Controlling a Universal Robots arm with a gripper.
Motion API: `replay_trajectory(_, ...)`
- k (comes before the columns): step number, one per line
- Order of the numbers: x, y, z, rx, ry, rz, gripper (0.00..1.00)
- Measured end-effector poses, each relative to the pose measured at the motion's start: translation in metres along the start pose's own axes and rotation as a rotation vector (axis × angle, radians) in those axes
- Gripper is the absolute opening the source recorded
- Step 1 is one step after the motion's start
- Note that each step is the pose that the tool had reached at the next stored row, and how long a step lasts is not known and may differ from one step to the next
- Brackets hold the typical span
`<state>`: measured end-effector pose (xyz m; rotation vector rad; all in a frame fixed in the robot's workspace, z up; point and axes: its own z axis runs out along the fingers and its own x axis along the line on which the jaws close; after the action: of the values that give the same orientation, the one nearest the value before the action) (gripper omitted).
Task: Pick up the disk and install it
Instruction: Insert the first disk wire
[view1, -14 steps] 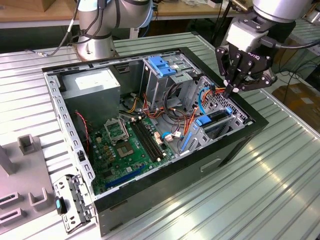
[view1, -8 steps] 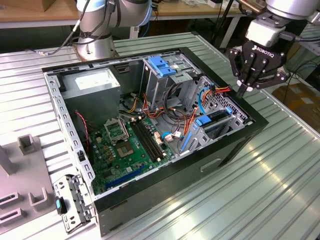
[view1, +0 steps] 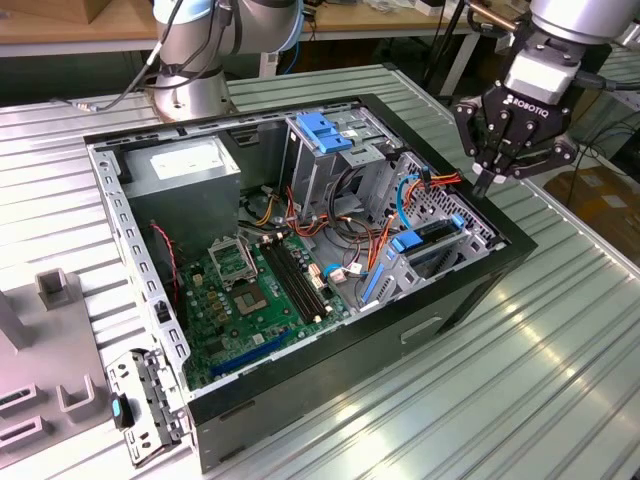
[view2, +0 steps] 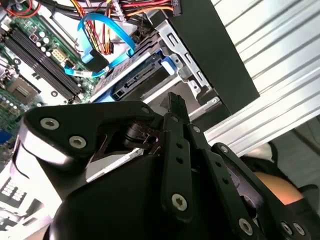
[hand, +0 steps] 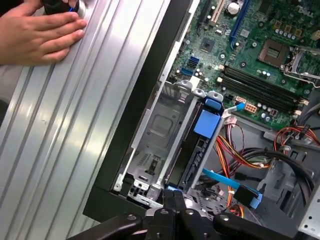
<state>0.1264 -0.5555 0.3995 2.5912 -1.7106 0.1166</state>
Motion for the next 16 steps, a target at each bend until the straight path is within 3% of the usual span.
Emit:
replay_trajectory(7,-0.0082,-0.0144,0.0010,0.0025,-0.0006,-0.029,0.11)
replay_trajectory(11,-0.0101,-0.0190,0.0020,0.0041,-0.0009,-0.047,0.11)
replay_trajectory(14,-0.0102,-0.0193,0.0031,0.0074,-0.0015,-0.089,0.11)
replay_trajectory(16,-0.0103,-0.0193,0.0043,0.0116,-0.0022,-0.139,0.11)
